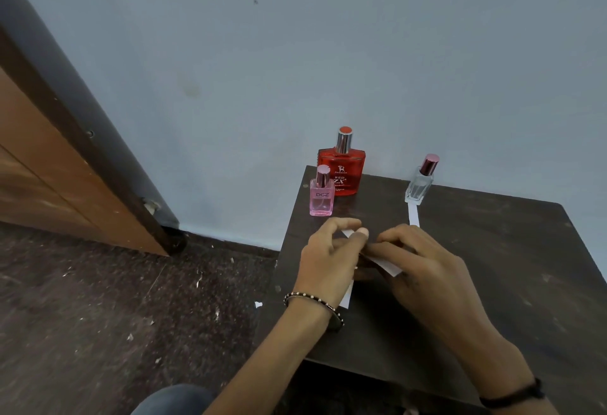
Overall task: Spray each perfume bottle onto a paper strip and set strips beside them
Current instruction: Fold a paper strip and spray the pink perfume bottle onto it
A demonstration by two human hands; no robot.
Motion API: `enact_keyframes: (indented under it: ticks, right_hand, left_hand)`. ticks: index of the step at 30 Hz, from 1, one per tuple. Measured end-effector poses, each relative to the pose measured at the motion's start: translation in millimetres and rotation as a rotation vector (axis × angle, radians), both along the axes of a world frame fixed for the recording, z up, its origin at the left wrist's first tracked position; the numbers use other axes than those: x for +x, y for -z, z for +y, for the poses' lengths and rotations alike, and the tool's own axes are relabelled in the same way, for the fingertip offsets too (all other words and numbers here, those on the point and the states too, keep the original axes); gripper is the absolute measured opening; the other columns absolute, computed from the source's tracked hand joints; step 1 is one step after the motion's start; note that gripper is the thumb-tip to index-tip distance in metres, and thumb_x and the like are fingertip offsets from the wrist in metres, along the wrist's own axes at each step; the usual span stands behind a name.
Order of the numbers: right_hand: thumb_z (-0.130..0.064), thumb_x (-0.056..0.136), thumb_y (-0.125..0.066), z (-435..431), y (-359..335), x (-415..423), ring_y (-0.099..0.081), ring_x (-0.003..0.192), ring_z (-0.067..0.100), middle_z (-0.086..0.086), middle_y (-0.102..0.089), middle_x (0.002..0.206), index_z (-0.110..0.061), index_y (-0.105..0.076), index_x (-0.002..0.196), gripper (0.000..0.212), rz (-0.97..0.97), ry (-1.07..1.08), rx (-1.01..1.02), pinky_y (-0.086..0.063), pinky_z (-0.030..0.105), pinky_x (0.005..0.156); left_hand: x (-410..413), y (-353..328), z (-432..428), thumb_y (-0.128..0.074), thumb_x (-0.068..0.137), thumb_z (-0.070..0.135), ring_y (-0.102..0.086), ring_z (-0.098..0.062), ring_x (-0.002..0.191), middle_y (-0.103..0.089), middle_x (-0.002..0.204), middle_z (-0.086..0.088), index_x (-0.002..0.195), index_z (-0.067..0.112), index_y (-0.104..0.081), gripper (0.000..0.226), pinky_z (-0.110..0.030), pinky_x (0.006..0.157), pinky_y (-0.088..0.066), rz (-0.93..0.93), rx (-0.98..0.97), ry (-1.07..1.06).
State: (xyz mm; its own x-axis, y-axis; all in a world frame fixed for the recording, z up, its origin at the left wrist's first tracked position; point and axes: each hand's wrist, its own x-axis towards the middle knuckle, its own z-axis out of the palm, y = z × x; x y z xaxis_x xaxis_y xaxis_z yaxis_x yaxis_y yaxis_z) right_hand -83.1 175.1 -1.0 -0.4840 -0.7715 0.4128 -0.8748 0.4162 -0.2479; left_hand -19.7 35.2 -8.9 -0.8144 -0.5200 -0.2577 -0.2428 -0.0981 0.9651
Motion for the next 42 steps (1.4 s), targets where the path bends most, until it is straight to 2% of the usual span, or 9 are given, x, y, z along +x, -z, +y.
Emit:
enact_keyframes:
  ticks: [5,12,15,19,24,28,31,40,42]
  right_hand:
    - [-0.002,0.072,-0.080,-8.5,6.7,9.4,-0.067,0.086,0.018,0.000,-0.070,0.102,-0.017,-0.075,0.107,0.039,-0.060,-0.001,0.015,-0.057,0.030,0.052]
    - [-0.009,0.089,-0.067,-22.6,5.8,3.7,-0.062,0.077,0.006,-0.004,-0.068,0.104,-0.019,-0.069,0.111,0.024,-0.212,0.164,-0.063,-0.058,0.027,0.068]
    - [-0.025,0.092,-0.065,-35.5,3.2,-1.6,-0.064,0.082,0.004,-0.007,-0.068,0.099,-0.021,-0.067,0.111,0.020,-0.307,0.253,-0.146,-0.059,0.029,0.074]
    - [-0.062,0.082,-0.063,-68.4,0.7,-10.2,-0.063,0.091,0.007,-0.008,-0.066,0.106,-0.019,-0.060,0.121,0.058,-0.555,0.374,-0.116,-0.049,0.018,0.072]
    - [-0.090,0.064,-0.051,-111.9,2.7,-16.4,-0.057,0.069,0.010,-0.007,-0.059,0.080,-0.021,-0.055,0.087,0.073,-0.564,0.525,0.025,-0.050,0.029,0.061]
    - [-0.080,0.073,-0.053,-128.4,6.5,-15.0,-0.048,0.064,0.017,-0.007,-0.048,0.070,-0.020,-0.057,0.078,0.060,-0.423,0.633,0.010,-0.037,0.032,0.064]
    - [-0.065,0.080,-0.056,-131.1,5.6,-15.5,-0.052,0.072,0.023,-0.006,-0.047,0.069,-0.018,-0.060,0.080,0.047,-0.397,0.631,-0.003,-0.036,0.033,0.067]
    - [-0.051,0.088,-0.060,-66.9,-16.2,-9.2,-0.058,0.068,-0.002,-0.017,-0.059,0.077,-0.025,-0.056,0.100,0.029,-0.406,0.472,-0.179,-0.043,0.013,0.063]
    - [-0.043,0.089,-0.064,-43.7,-21.5,-4.8,-0.055,0.068,-0.011,-0.025,-0.055,0.076,-0.030,-0.050,0.099,0.022,-0.428,0.454,-0.260,-0.036,0.005,0.061]
  left_hand:
    - [3.5,6.0,-6.8,-0.055,0.097,0.011,-0.073,-0.021,0.091,-0.074,0.098,-0.009,0.103,0.019,-0.071,0.019,-0.040,0.079,-0.063,0.002,0.008,-0.032]
    - [2.4,10.6,-17.5,-0.054,0.099,0.012,-0.075,-0.021,0.075,-0.076,0.088,-0.014,0.100,0.010,-0.067,0.013,-0.030,0.059,-0.063,-0.011,-0.126,-0.080]
    - [2.5,14.1,-23.0,-0.056,0.098,0.012,-0.073,-0.006,0.065,-0.075,0.079,-0.005,0.089,0.017,-0.066,0.015,-0.019,0.056,-0.060,-0.007,-0.199,-0.054]
    - [2.3,12.6,-27.5,-0.056,0.098,0.015,-0.061,0.011,0.056,-0.058,0.061,0.021,0.088,0.018,-0.071,0.019,-0.002,0.054,-0.043,-0.075,-0.389,-0.017]
    - [3.5,10.9,-26.3,-0.056,0.092,0.006,-0.052,0.001,0.056,-0.063,0.066,0.007,0.061,0.026,-0.056,0.037,-0.010,0.053,-0.040,-0.172,-0.411,0.033]
    - [3.7,7.6,-28.2,-0.054,0.085,-0.002,-0.055,-0.010,0.055,-0.070,0.081,-0.015,0.077,0.001,-0.063,0.012,-0.008,0.042,-0.039,-0.201,-0.401,0.054]
    - [1.8,7.5,-28.2,-0.053,0.084,-0.001,-0.057,-0.027,0.069,-0.065,0.082,-0.015,0.084,-0.004,-0.061,0.009,-0.026,0.057,-0.042,-0.187,-0.398,0.051]
    - [-4.0,-2.7,-16.2,-0.051,0.094,0.002,-0.068,0.000,0.072,-0.070,0.084,0.003,0.095,0.013,-0.075,0.026,-0.013,0.071,-0.056,-0.005,-0.376,0.009]
    - [-11.0,-2.7,-8.9,-0.050,0.093,0.000,-0.070,-0.006,0.074,-0.071,0.084,0.002,0.092,0.012,-0.076,0.029,-0.027,0.076,-0.061,-0.003,-0.323,0.003]
